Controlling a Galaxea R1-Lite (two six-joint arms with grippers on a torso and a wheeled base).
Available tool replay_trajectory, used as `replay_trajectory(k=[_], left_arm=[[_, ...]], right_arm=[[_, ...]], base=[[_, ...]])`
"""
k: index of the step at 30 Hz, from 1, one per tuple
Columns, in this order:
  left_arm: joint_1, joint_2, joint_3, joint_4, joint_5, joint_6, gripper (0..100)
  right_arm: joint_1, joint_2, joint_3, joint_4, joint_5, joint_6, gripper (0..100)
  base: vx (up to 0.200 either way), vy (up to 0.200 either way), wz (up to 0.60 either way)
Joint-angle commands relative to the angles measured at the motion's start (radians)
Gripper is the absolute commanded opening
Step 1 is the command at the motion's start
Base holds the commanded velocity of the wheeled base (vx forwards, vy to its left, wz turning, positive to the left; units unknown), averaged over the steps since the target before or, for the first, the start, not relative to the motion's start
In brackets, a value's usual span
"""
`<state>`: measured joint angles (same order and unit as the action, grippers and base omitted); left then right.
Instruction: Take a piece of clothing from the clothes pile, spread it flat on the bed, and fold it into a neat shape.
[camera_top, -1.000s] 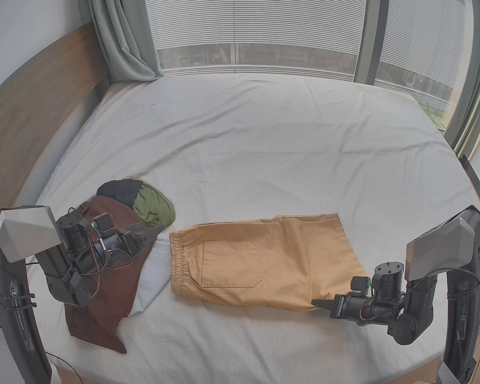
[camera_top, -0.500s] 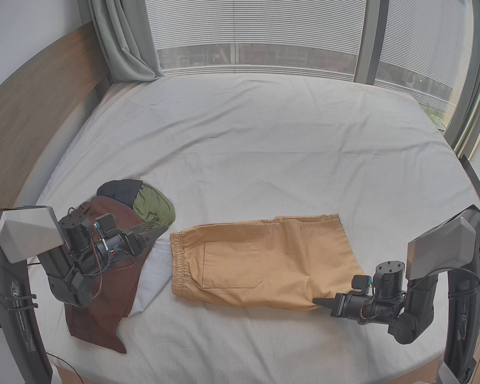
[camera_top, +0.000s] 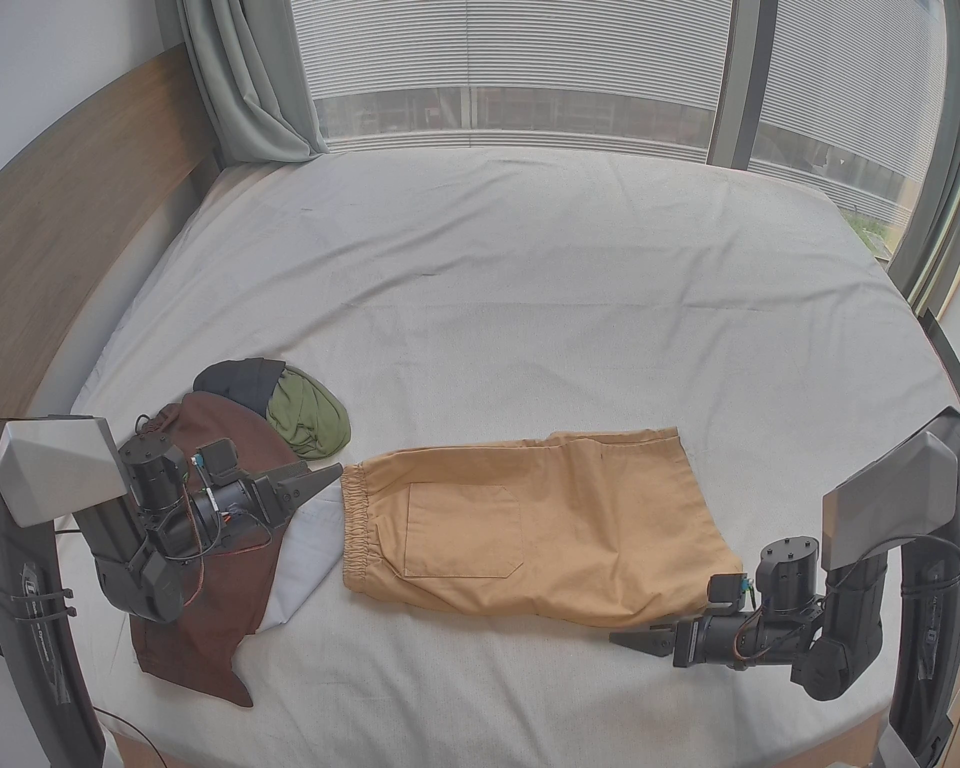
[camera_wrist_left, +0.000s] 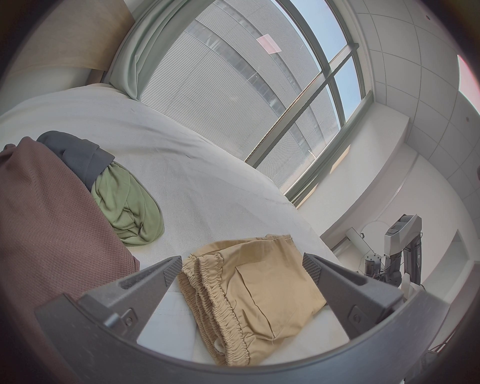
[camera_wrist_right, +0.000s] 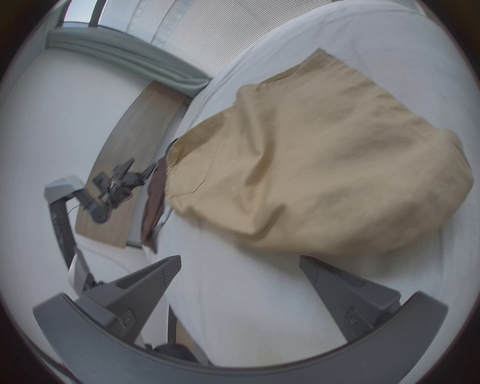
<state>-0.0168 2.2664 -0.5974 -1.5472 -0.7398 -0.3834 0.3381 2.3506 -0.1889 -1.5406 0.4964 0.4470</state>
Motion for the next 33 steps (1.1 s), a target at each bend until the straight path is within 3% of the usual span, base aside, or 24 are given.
replay_trajectory(k=[1, 5, 10, 17, 21, 27, 33], left_arm=[[0.0, 0.001, 0.001, -0.001, -0.001, 0.001, 100], [0.001, 0.002, -0.001, -0.001, -0.001, 0.001, 100], [0.001, 0.002, -0.001, -0.001, -0.001, 0.001, 100], [0.005, 0.002, -0.004, -0.001, -0.001, 0.001, 100], [0.005, 0.002, -0.005, -0.001, -0.001, 0.003, 100], [0.006, 0.004, -0.007, -0.001, -0.001, 0.001, 100], [0.006, -0.002, -0.004, -0.001, -0.001, 0.001, 100]], right_arm=[[-0.01, -0.045, 0.085, -0.001, 0.128, -0.094, 100], [-0.028, -0.1, 0.109, -0.001, 0.215, -0.148, 100], [-0.047, -0.175, 0.112, -0.003, 0.301, -0.148, 100], [-0.129, -0.209, -0.004, -0.001, 0.298, -0.122, 100], [-0.168, -0.231, -0.073, -0.001, 0.295, -0.051, 100], [-0.203, -0.226, -0.239, 0.005, 0.286, 0.013, 100], [-0.215, -0.139, -0.402, 0.034, 0.277, 0.019, 100]], base=[[0.0, 0.0, 0.0], [0.0, 0.0, 0.0], [0.0, 0.0, 0.0], [0.0, 0.0, 0.0], [0.0, 0.0, 0.0], [0.0, 0.0, 0.0], [0.0, 0.0, 0.0]])
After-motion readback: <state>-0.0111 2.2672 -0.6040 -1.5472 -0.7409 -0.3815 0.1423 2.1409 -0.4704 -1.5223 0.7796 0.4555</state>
